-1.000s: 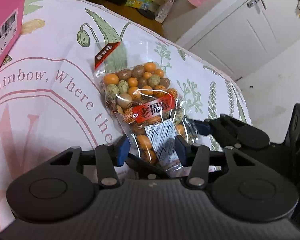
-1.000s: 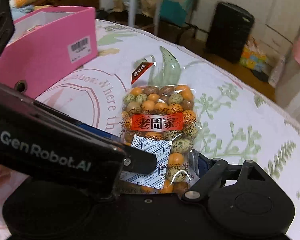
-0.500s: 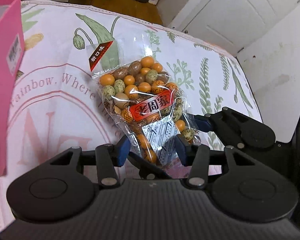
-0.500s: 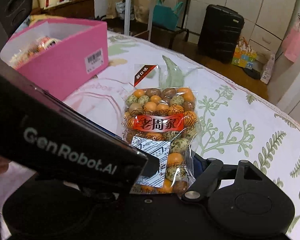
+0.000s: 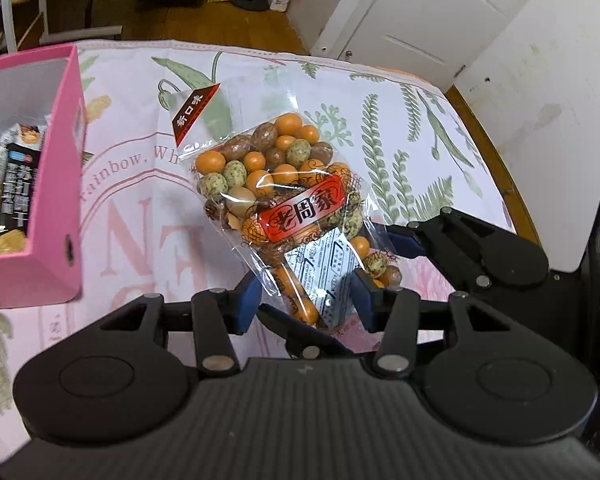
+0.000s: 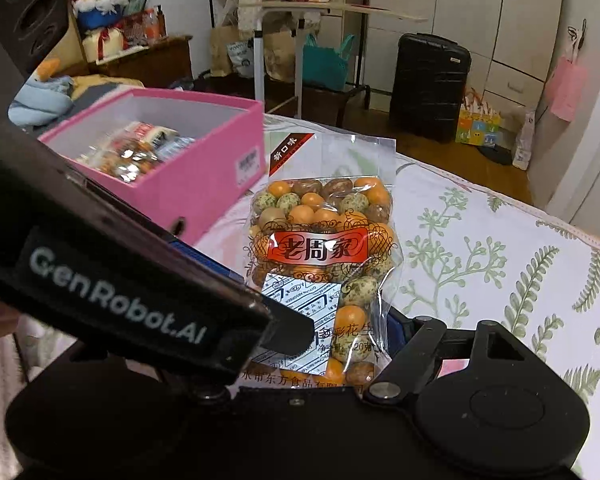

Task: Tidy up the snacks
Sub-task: 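Lift the nut bag with both tools and carry it over the pink box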

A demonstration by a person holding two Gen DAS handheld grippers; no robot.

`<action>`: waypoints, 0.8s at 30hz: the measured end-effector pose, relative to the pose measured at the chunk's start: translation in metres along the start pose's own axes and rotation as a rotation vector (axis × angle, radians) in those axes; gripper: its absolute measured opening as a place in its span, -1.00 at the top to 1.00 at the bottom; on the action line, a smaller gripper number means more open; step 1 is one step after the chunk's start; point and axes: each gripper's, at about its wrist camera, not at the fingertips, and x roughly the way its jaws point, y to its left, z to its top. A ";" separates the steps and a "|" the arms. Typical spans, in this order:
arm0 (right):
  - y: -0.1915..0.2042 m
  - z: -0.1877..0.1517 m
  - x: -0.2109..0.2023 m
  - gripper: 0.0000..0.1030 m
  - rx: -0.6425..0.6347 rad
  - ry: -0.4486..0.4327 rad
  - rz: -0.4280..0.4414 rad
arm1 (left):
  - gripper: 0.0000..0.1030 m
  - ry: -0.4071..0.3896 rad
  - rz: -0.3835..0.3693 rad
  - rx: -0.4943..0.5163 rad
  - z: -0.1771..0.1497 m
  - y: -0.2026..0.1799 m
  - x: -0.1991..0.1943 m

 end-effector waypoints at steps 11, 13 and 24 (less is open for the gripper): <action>0.049 0.035 -0.040 -0.60 -0.174 -0.097 -0.052 | 0.12 -0.138 -0.020 -0.018 -0.012 0.009 -0.078; 0.059 0.048 -0.039 -0.60 -0.224 -0.112 -0.052 | 0.12 -0.173 -0.018 -0.032 -0.011 0.018 -0.092; 0.123 0.121 -0.001 -0.61 -0.556 -0.207 0.055 | 0.12 -0.307 0.035 -0.156 0.000 0.103 -0.158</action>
